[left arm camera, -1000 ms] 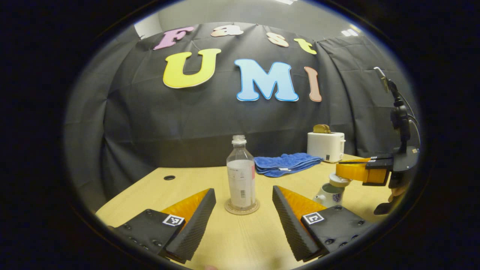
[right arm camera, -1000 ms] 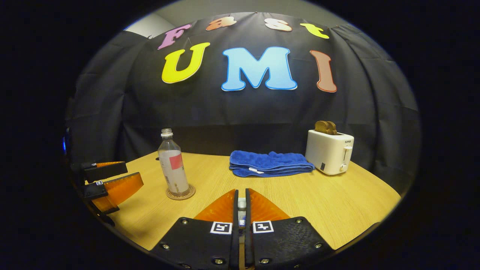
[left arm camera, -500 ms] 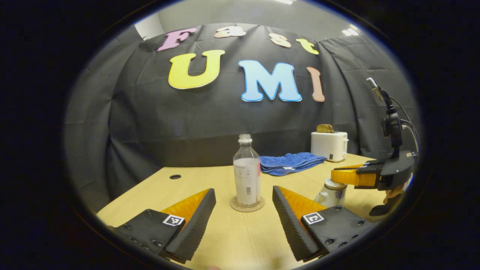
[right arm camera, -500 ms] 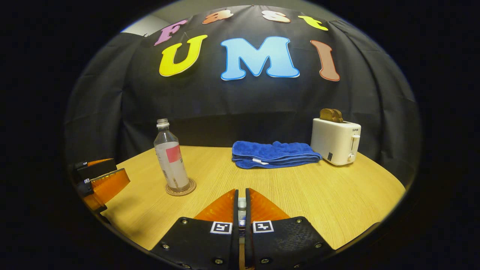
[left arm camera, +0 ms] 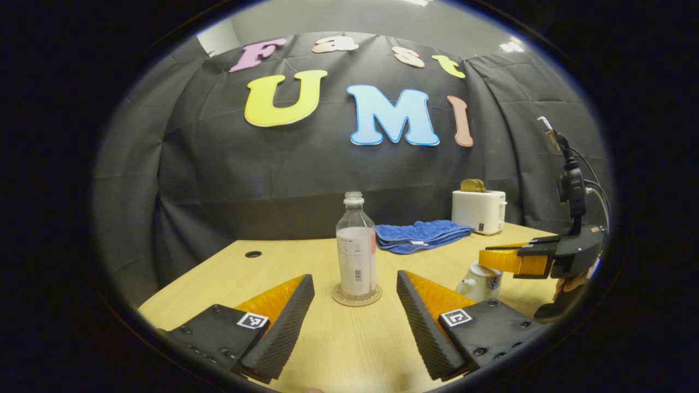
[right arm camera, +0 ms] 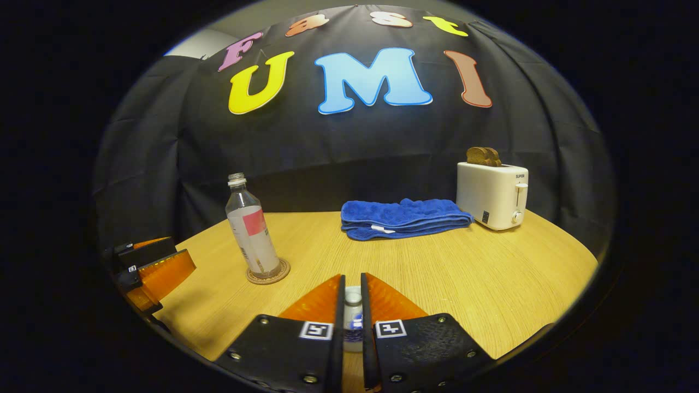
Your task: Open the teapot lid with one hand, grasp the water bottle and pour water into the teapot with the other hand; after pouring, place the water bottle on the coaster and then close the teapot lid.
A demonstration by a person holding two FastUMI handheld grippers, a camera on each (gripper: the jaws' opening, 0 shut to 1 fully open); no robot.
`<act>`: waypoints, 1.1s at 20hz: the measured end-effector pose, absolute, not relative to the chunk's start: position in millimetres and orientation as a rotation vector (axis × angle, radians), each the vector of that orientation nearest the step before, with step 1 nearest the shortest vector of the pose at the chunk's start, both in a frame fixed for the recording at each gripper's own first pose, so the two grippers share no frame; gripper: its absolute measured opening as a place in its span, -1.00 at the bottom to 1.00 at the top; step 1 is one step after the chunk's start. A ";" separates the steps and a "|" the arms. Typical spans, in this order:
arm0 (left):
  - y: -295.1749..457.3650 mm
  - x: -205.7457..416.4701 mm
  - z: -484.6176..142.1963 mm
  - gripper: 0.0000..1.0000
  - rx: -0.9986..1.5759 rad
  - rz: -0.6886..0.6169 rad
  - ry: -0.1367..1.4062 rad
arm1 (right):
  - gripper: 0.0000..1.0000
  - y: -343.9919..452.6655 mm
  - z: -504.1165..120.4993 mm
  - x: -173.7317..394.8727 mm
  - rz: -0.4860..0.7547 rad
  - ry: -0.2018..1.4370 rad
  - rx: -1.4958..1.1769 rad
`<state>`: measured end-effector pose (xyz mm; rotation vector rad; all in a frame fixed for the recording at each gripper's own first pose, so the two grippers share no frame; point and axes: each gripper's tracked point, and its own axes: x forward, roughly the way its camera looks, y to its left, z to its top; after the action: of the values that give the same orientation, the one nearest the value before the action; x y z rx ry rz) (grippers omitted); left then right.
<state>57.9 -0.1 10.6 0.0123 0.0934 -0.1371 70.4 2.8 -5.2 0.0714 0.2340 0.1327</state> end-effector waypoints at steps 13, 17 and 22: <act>-7.4 27.9 16.1 1.00 0.015 -0.074 0.039 | -0.45 8.6 30.4 16.1 0.058 0.040 0.055; -6.5 13.1 8.5 1.00 0.010 -0.039 0.026 | -0.45 20.3 16.1 5.5 0.057 0.046 0.056; 1.7 1.6 -2.8 1.00 -0.032 -0.006 0.020 | -0.45 23.1 2.9 -0.5 0.041 0.055 0.060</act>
<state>1.6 1.7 -2.8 -0.0316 0.0202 -0.0056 -0.5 23.1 2.9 0.0600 0.0553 0.0414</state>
